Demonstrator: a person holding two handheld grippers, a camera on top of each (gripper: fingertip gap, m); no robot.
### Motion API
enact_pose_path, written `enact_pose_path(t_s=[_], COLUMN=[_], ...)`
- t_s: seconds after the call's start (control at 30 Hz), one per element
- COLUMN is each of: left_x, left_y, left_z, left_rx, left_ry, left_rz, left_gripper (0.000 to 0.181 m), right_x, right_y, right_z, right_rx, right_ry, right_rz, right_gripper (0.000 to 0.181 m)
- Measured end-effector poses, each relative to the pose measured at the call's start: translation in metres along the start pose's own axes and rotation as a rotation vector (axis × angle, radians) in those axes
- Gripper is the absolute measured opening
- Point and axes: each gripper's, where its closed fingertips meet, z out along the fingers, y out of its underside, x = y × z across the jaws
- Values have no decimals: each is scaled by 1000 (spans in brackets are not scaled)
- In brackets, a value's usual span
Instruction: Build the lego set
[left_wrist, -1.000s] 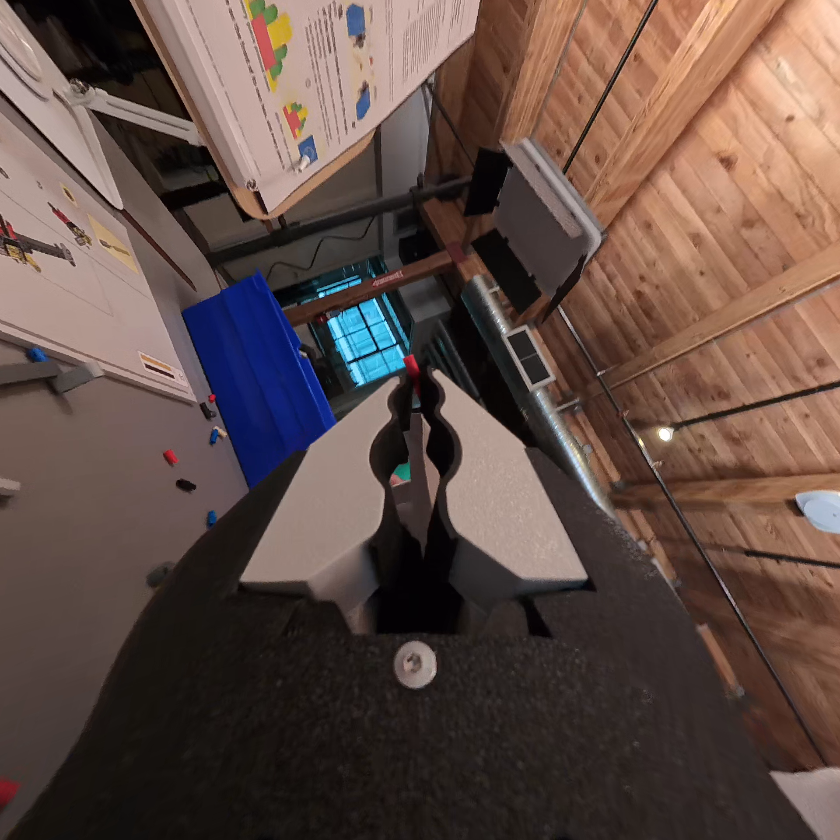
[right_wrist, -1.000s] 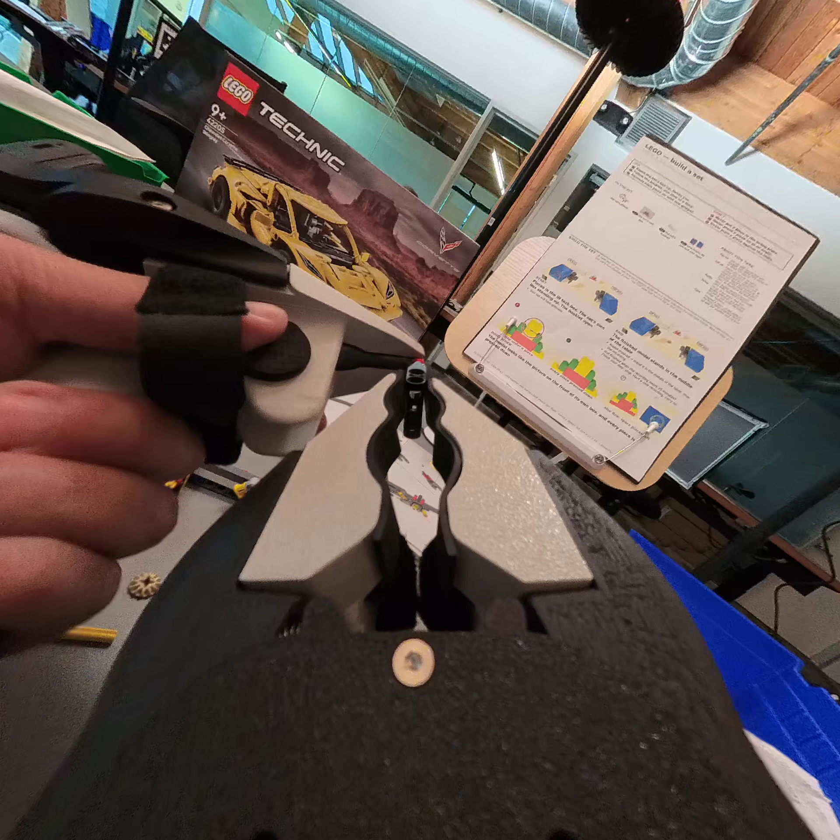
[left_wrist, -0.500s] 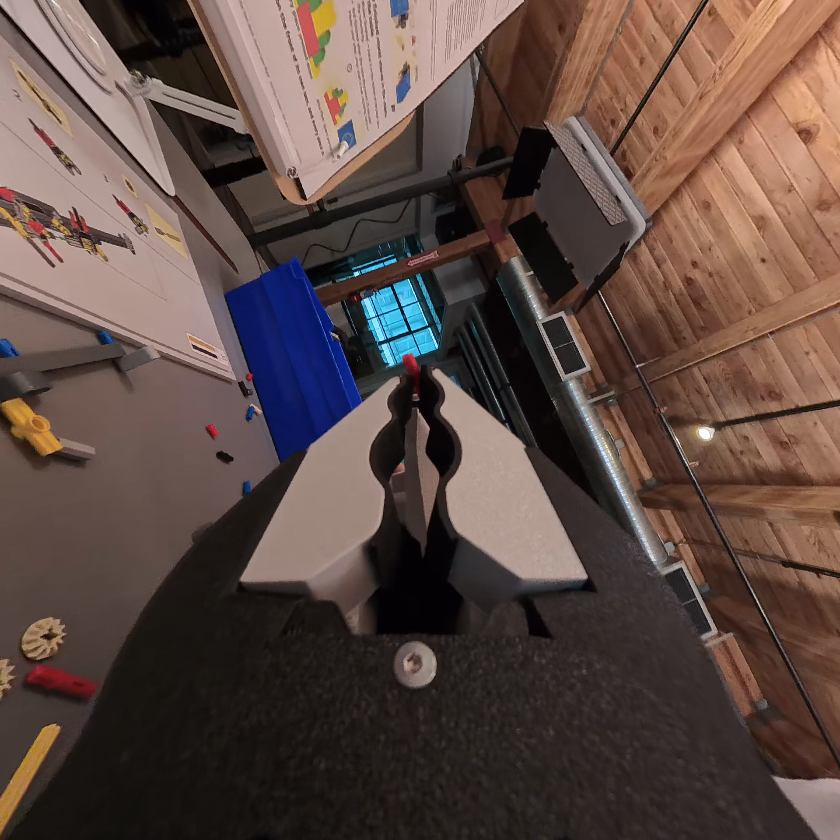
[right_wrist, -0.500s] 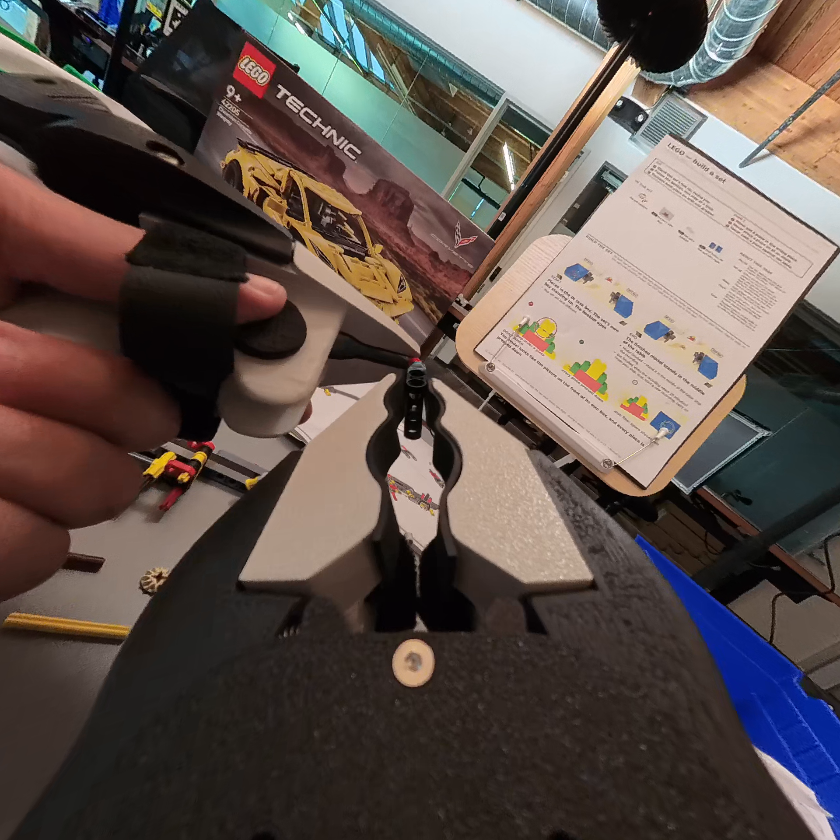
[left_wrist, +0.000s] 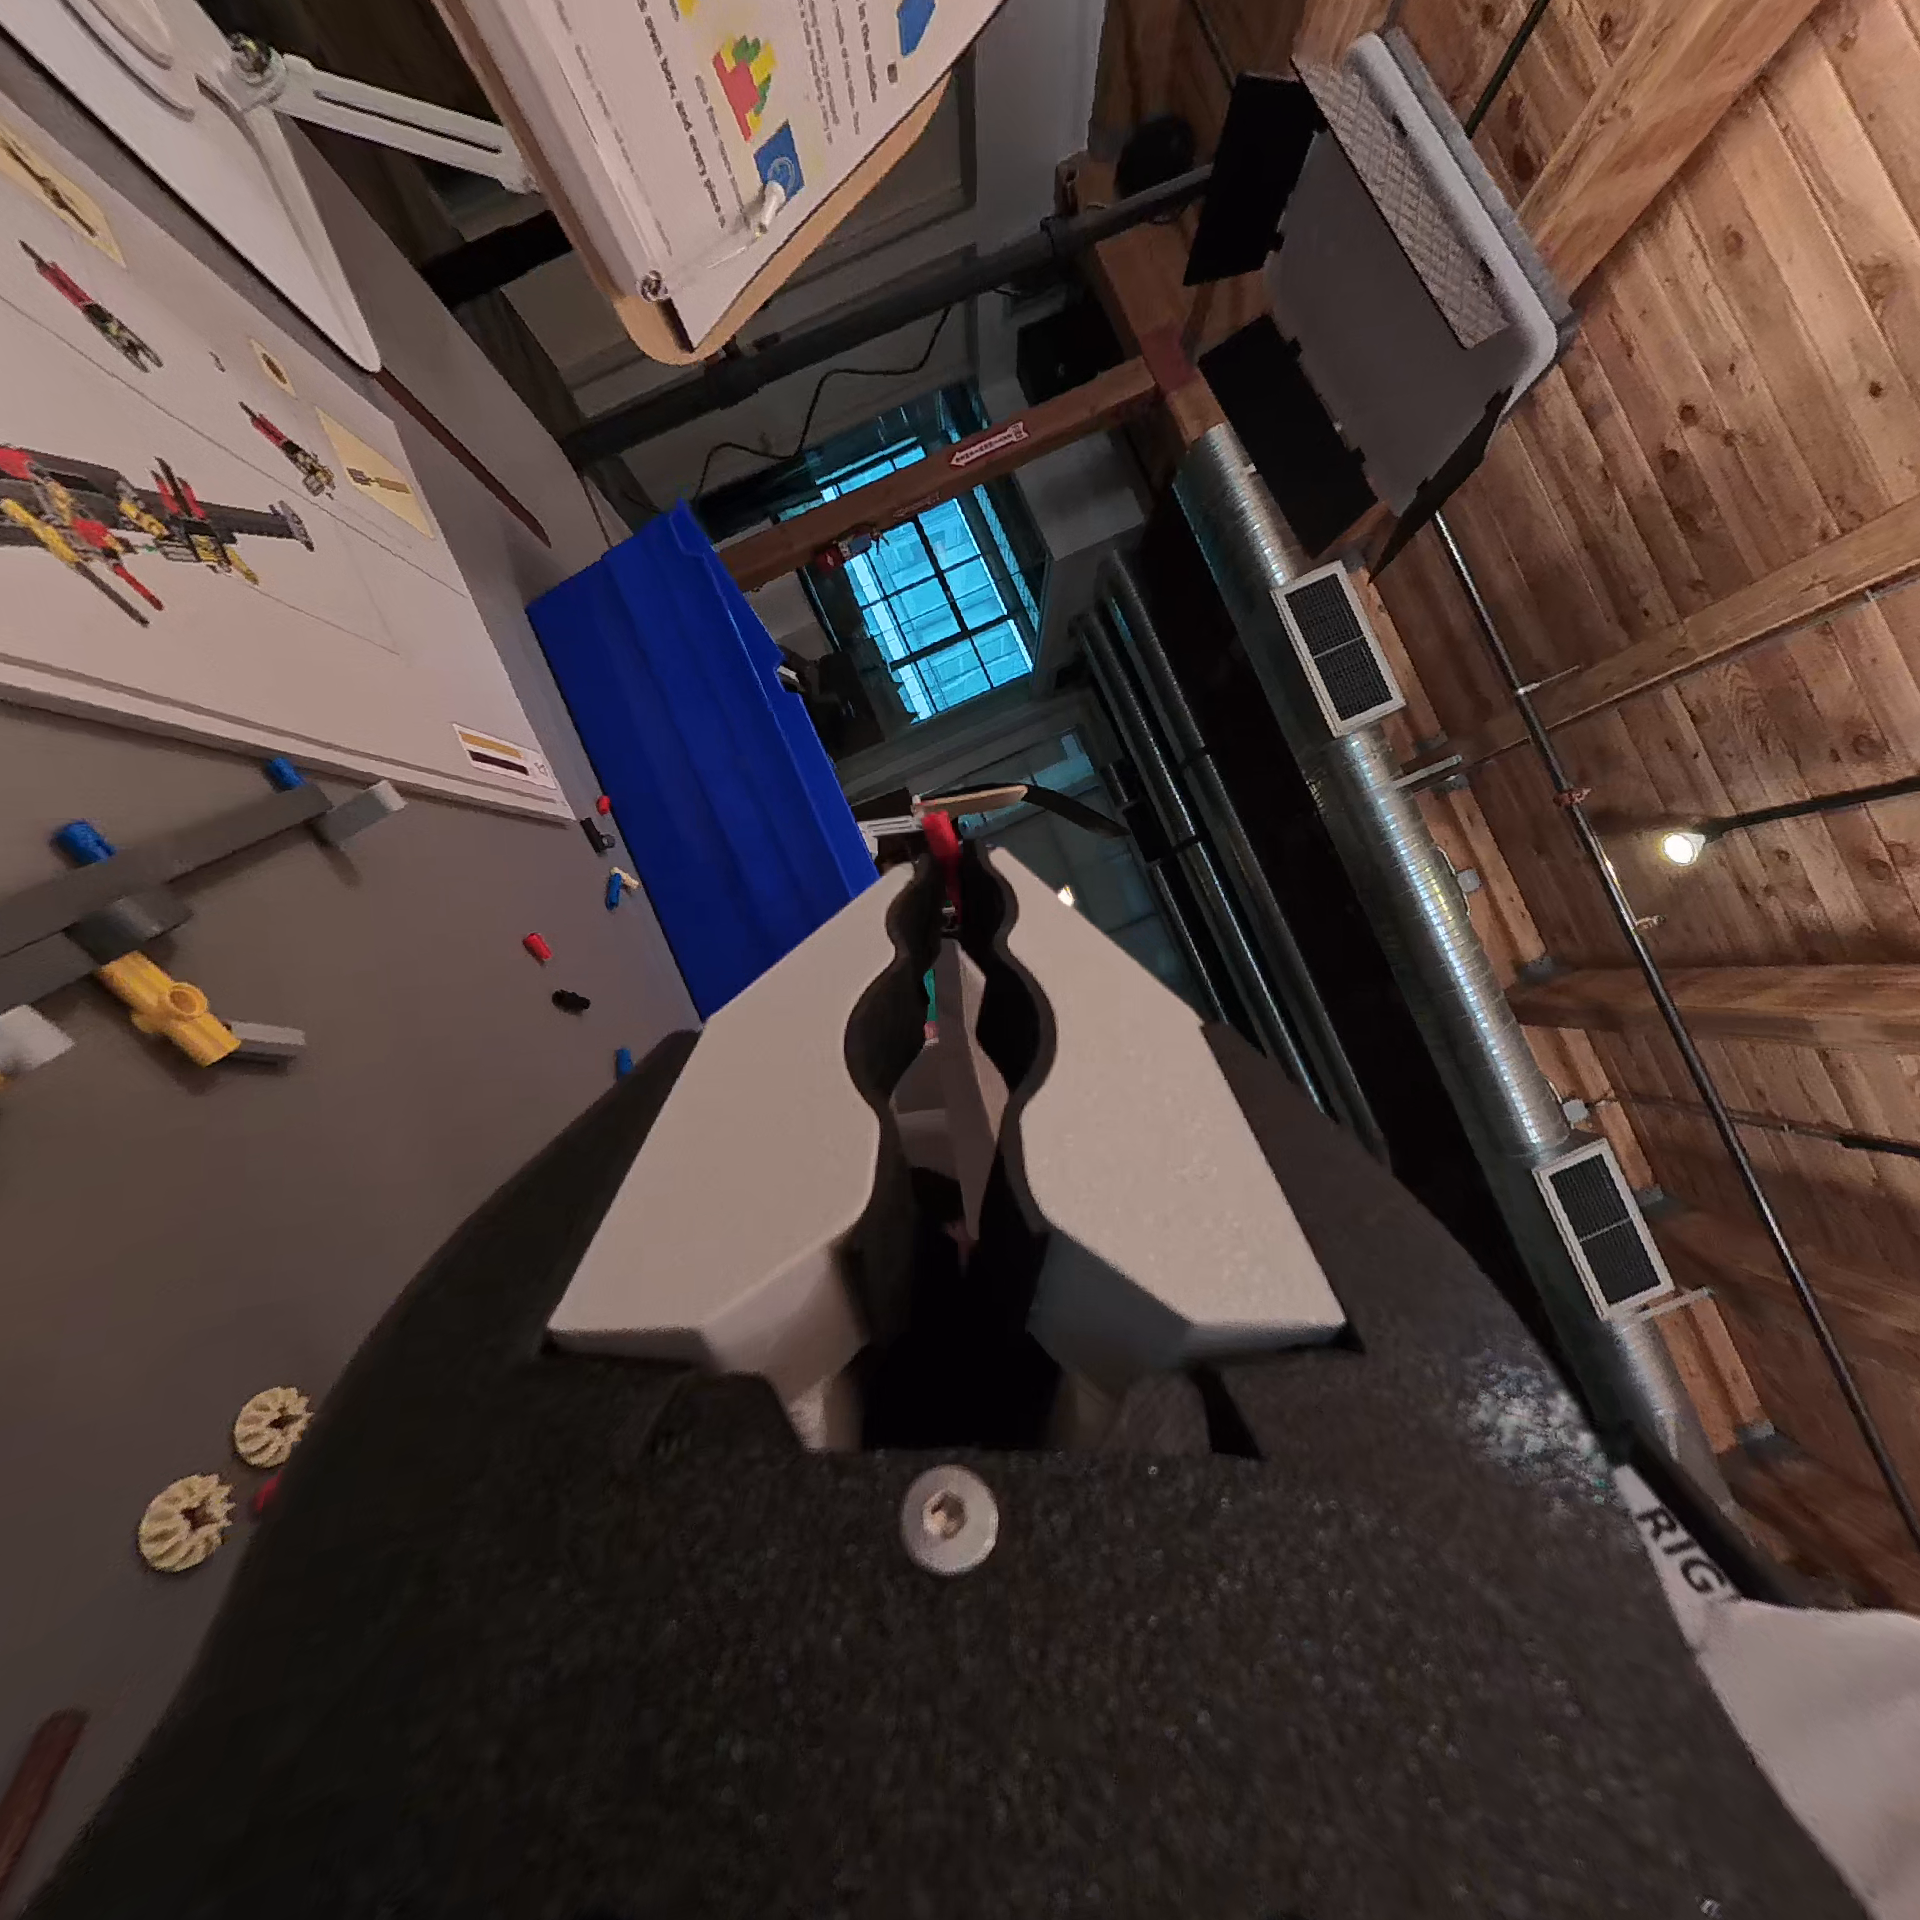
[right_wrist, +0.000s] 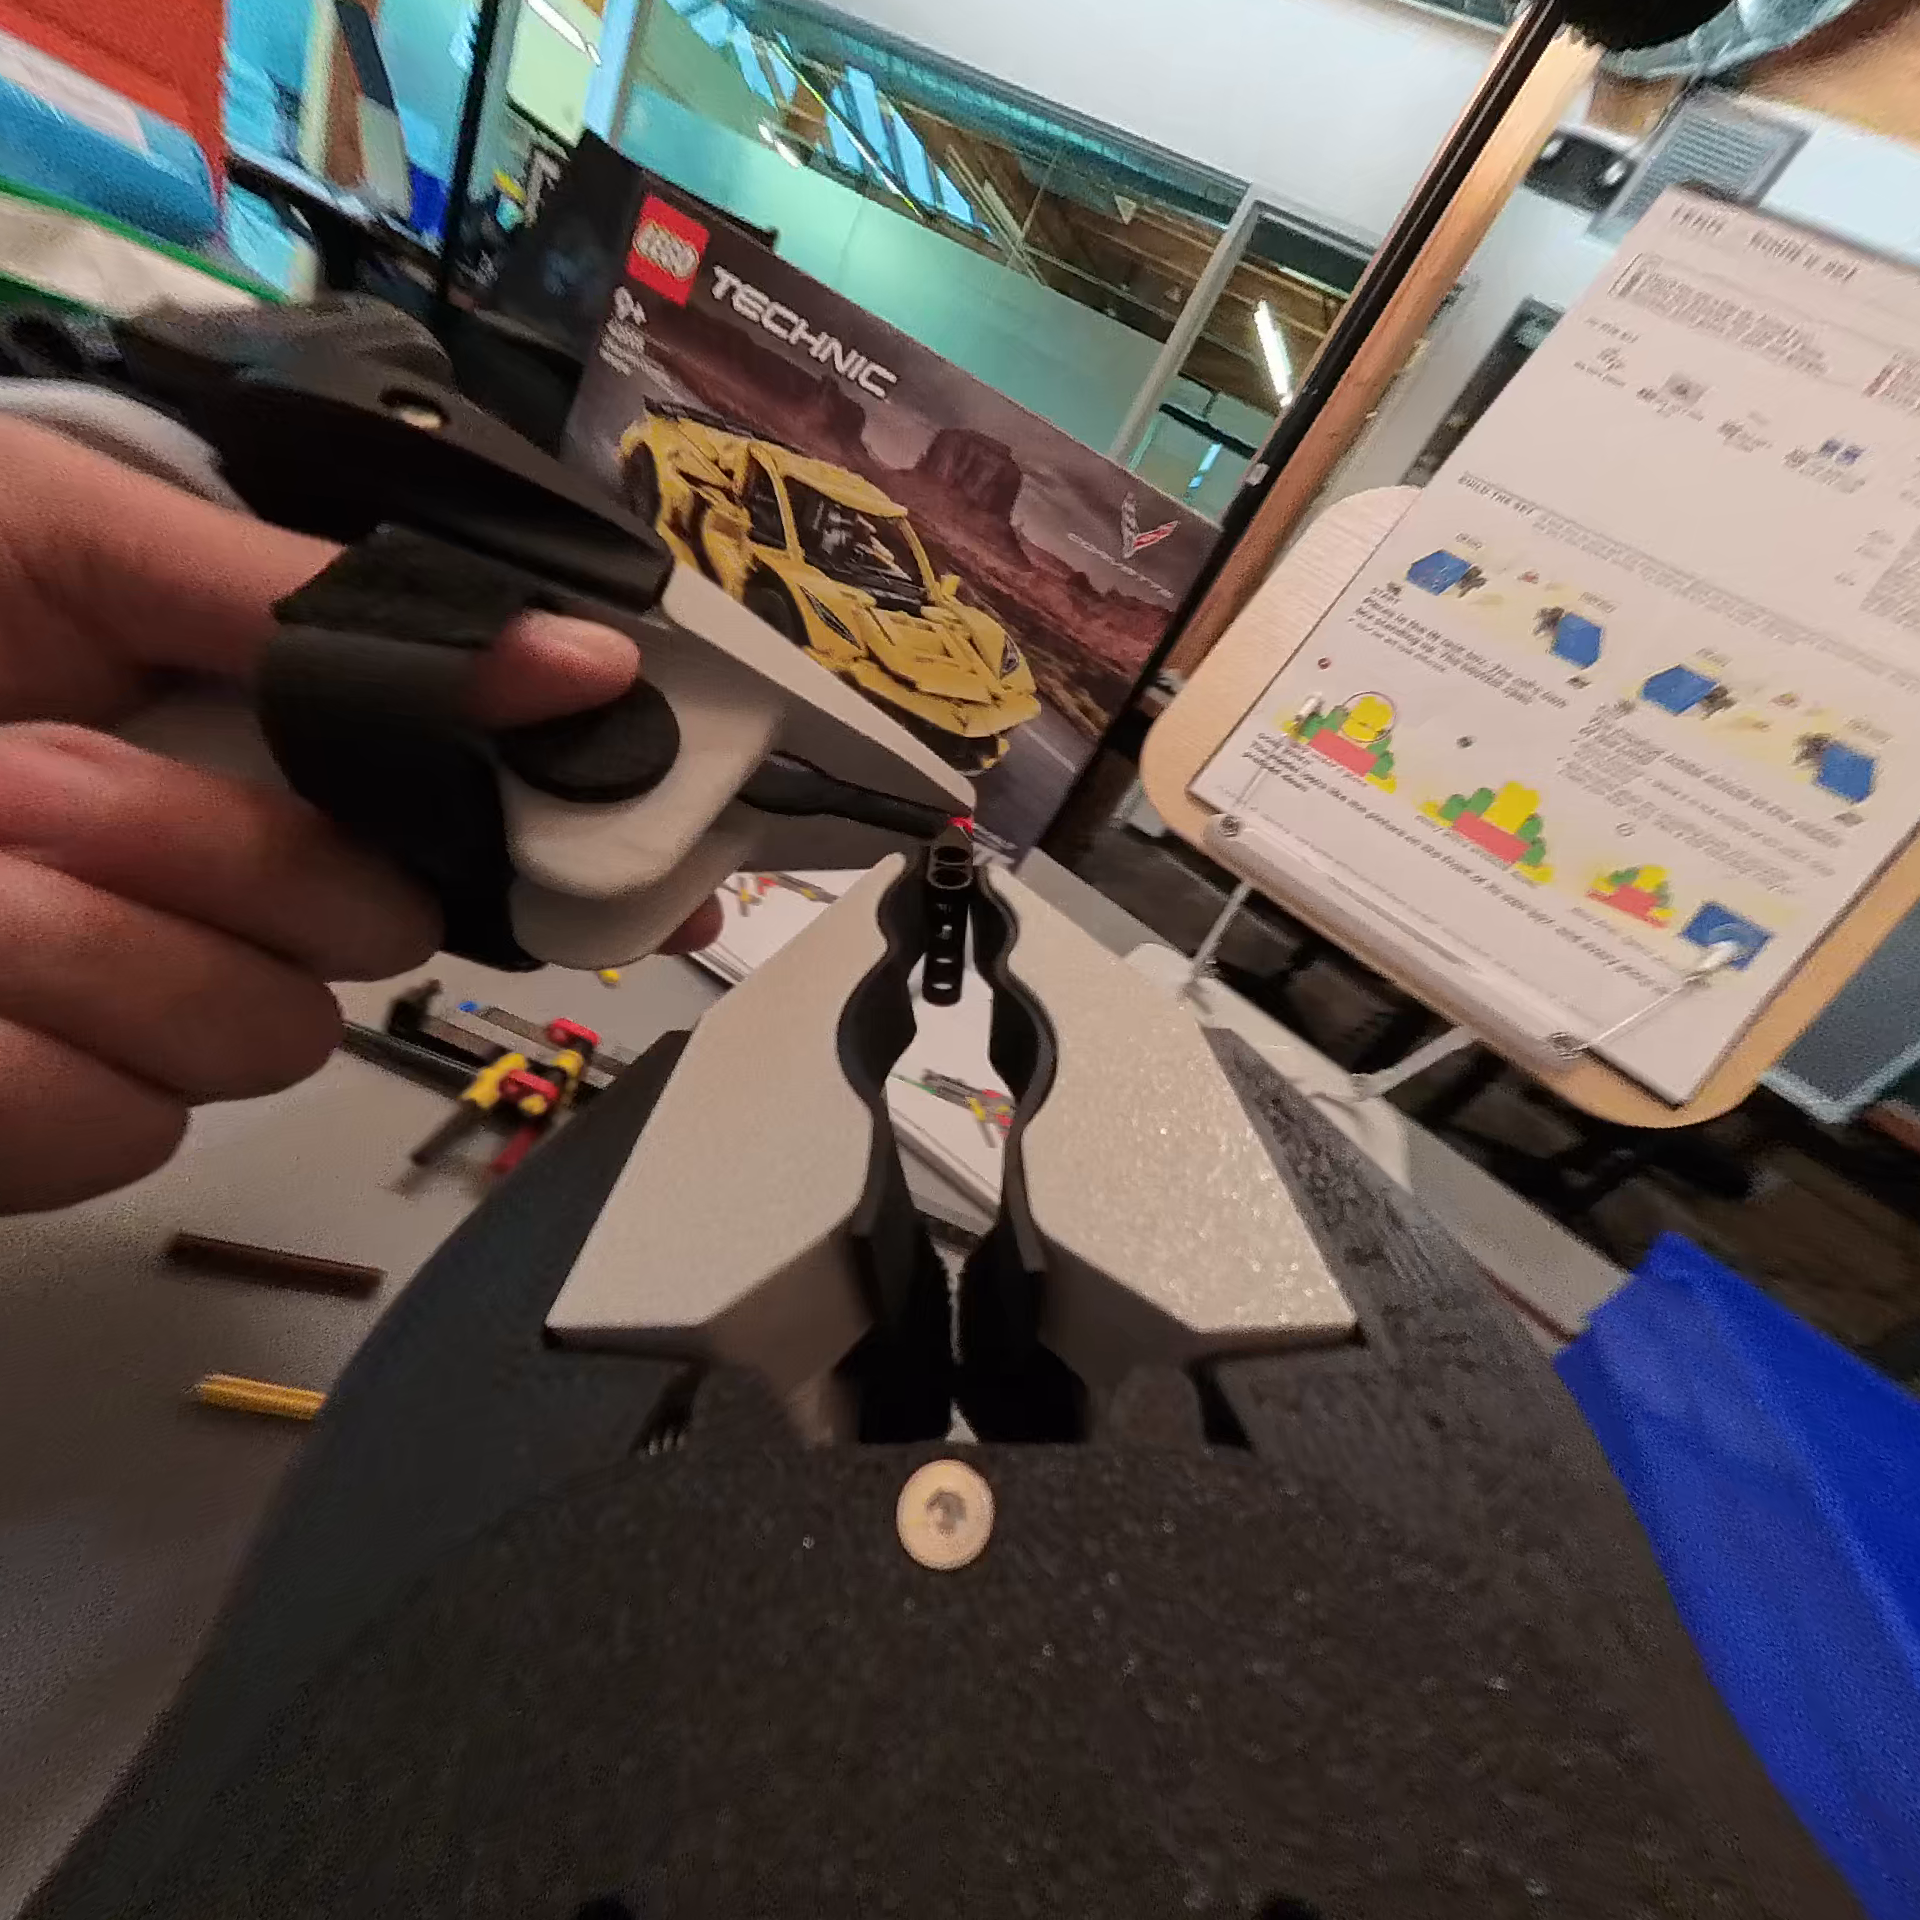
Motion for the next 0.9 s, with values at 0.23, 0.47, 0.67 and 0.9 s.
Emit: enact_pose_path(t_s=[0.23,0.47,0.67,0.9], left_x=[10,18,16,7], left_y=[-6,15,23,28], left_z=[-14,-51,-60,-67], left_rx=[-117,-646,-735,-712], left_ry=[-21,278,375,361], left_rz=[232,758,769,760], left_gripper=[46,40,35,15], right_x=[-11,-29,-45,-54], right_y=[-16,-31,-26,-15], right_z=[-10,-31,-32,-26], right_rx=[136,147,92,39], right_ry=[-294,-922,-1055,-1033], right_rz=[439,1096,1136,1098], right_gripper=[6,6,6,7])
